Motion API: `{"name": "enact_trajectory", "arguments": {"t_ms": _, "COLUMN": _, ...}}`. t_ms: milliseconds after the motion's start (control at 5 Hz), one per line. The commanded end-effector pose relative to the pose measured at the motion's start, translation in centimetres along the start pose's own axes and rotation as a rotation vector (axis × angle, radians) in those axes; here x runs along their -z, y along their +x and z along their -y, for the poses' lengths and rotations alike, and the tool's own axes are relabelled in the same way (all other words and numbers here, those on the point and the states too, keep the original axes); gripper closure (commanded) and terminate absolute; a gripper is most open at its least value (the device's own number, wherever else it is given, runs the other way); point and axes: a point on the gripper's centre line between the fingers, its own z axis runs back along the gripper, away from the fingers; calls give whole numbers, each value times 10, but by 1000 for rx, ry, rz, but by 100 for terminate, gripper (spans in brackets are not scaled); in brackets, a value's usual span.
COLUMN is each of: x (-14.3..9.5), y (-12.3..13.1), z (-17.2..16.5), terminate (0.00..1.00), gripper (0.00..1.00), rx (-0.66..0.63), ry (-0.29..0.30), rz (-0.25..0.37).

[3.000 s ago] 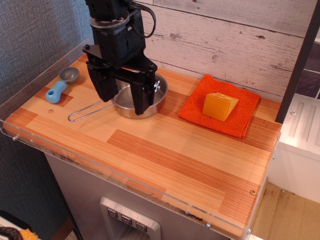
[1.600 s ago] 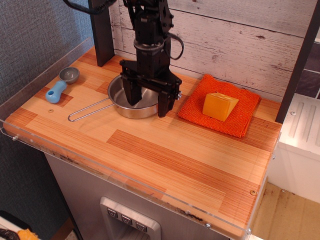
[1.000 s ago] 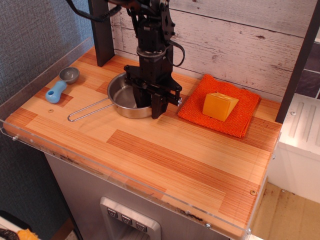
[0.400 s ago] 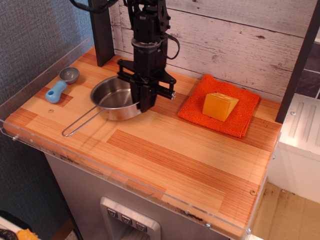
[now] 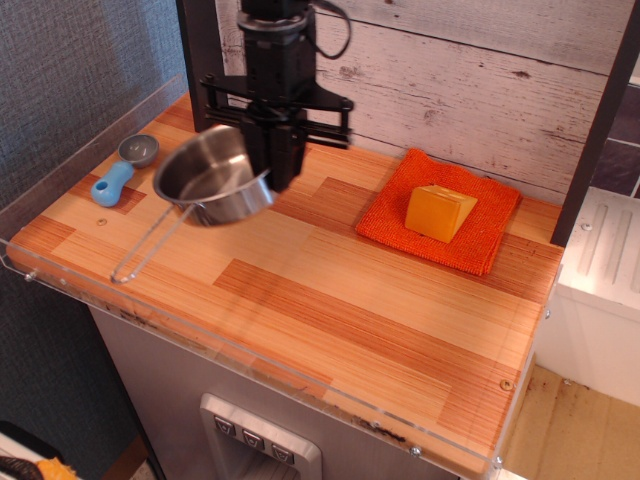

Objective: Move pot to bottom of orange cloth.

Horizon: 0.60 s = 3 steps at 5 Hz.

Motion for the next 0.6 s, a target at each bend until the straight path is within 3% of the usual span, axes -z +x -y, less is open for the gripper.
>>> {"name": "enact_trajectory", "arguments": {"t_ms": 0, "x": -4, "y": -18, "z": 67, "terminate": 0, "gripper": 100, "rx": 108, "ry": -23, "rz": 29}}
{"name": "enact_trajectory", "arguments": {"t_ms": 400, "x": 26, "y": -19, "z": 110, "terminate": 0, "gripper": 100, "rx": 194, "ry": 42, "rz": -9}}
